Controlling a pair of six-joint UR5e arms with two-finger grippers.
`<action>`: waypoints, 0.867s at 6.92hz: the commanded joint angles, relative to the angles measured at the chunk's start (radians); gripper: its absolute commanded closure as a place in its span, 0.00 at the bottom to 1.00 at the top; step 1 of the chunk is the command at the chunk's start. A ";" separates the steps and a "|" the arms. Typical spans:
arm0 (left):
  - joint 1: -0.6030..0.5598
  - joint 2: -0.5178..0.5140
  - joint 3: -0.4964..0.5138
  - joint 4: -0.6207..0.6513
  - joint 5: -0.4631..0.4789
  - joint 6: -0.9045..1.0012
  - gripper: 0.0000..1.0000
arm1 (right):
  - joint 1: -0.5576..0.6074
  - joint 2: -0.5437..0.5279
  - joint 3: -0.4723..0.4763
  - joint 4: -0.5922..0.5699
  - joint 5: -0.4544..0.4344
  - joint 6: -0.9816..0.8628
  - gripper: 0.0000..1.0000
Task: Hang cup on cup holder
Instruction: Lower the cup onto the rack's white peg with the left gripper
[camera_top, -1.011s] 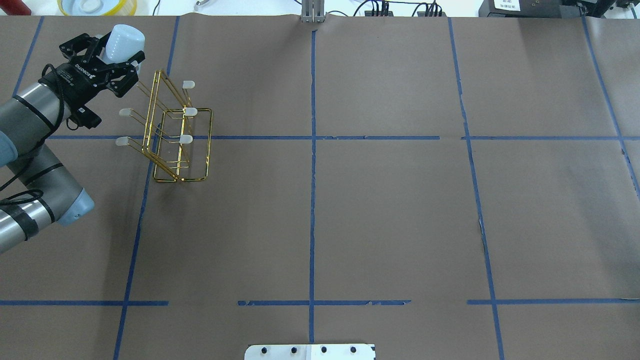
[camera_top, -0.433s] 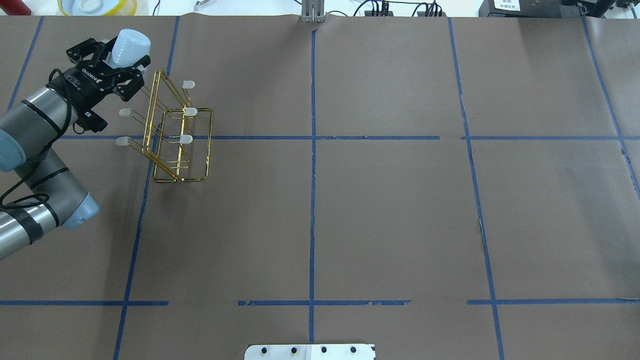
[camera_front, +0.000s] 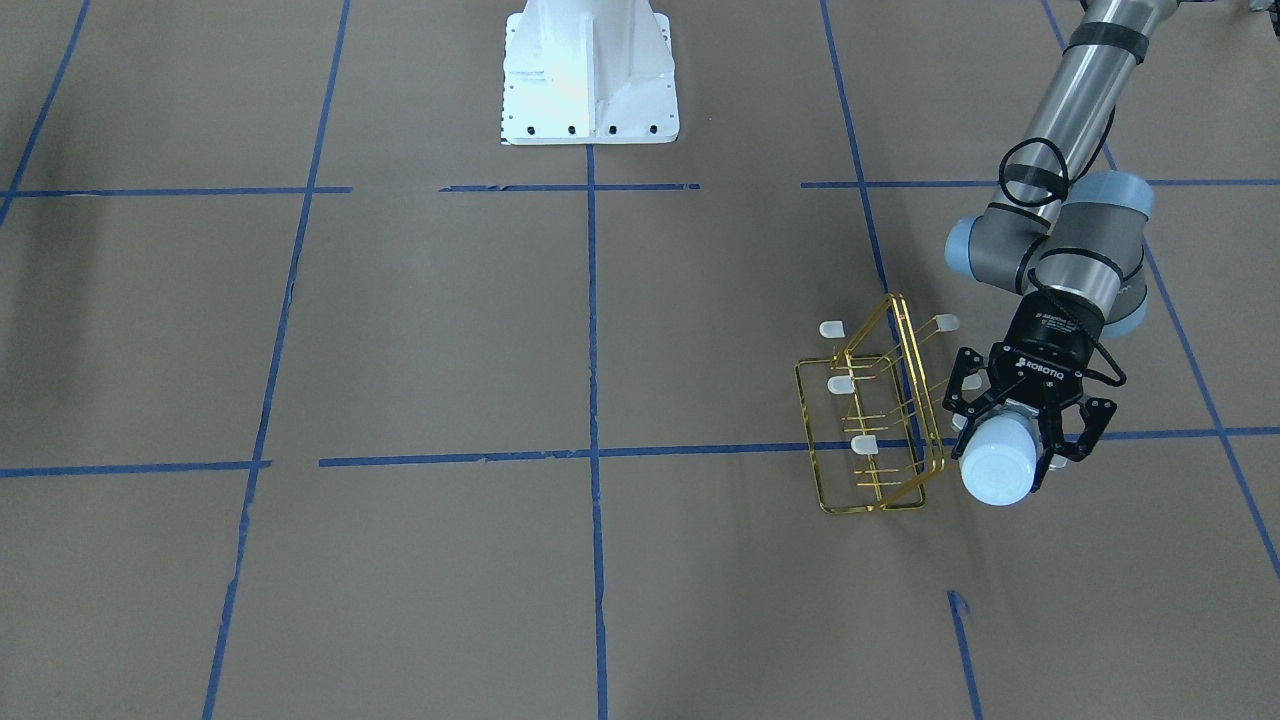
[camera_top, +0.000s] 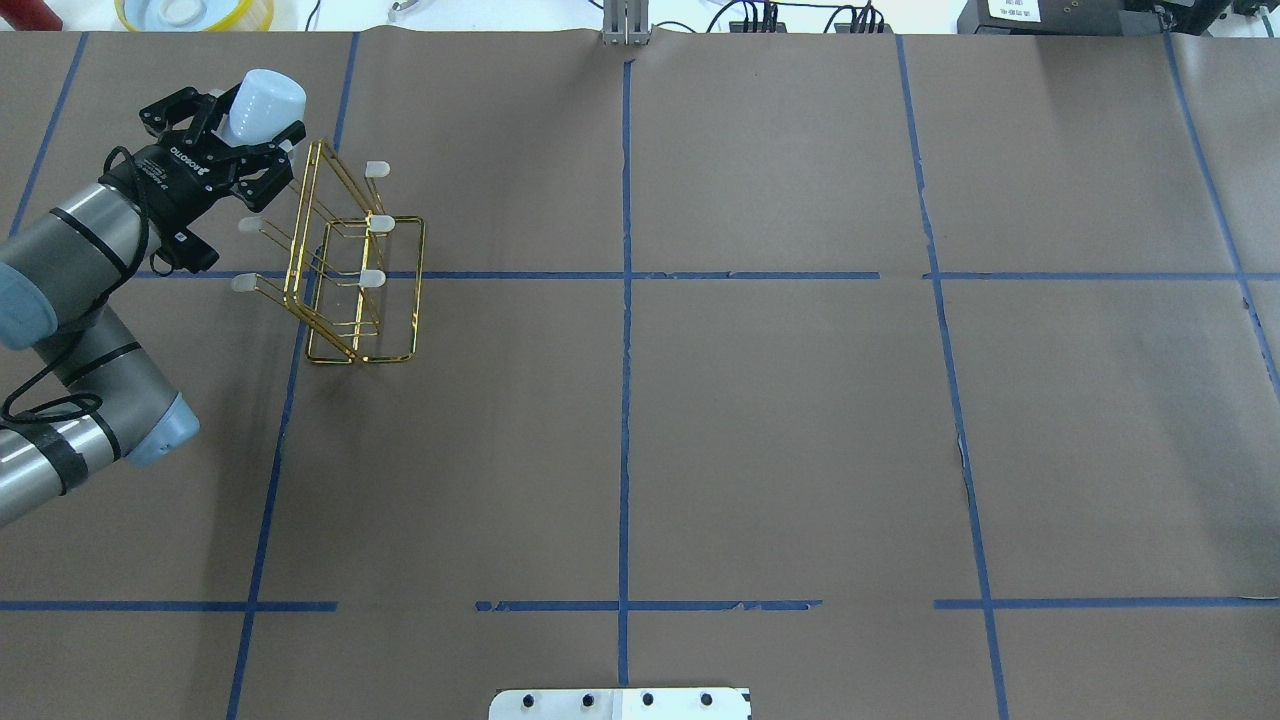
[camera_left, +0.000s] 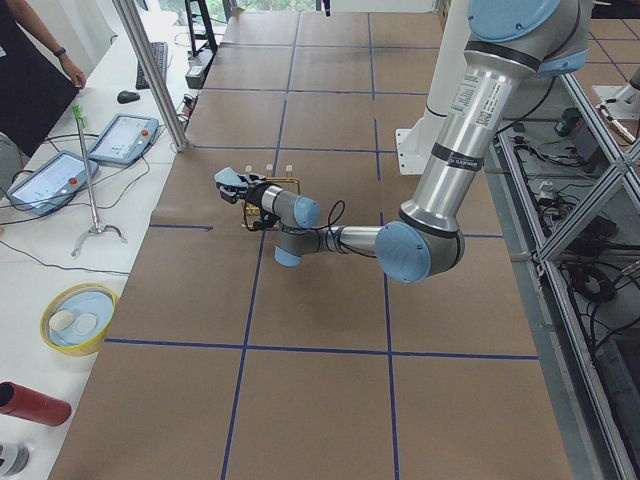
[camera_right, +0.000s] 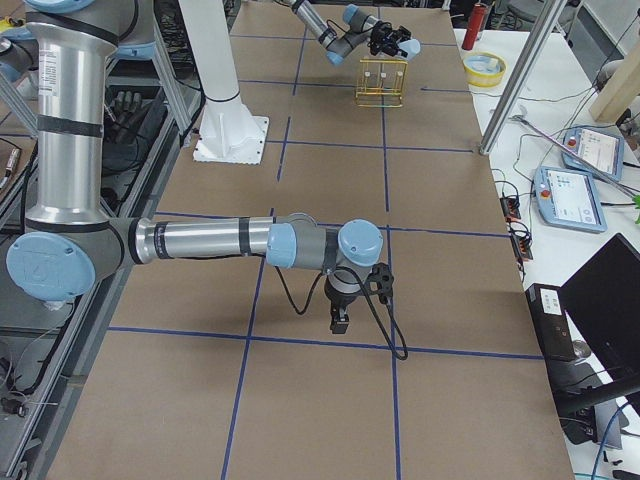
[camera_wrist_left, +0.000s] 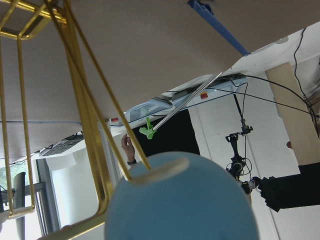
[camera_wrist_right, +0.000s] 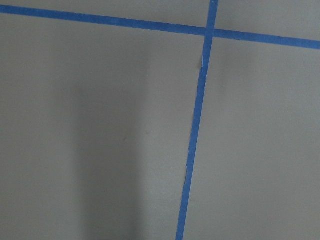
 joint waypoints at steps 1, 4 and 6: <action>0.003 0.001 0.000 -0.002 0.010 -0.021 0.94 | 0.000 0.000 0.000 0.000 0.000 0.000 0.00; 0.004 0.011 0.000 -0.002 0.010 -0.043 0.94 | 0.000 0.000 0.000 0.000 0.000 0.000 0.00; 0.006 0.013 0.000 -0.002 0.011 -0.043 0.94 | 0.000 0.000 0.000 0.000 0.000 0.000 0.00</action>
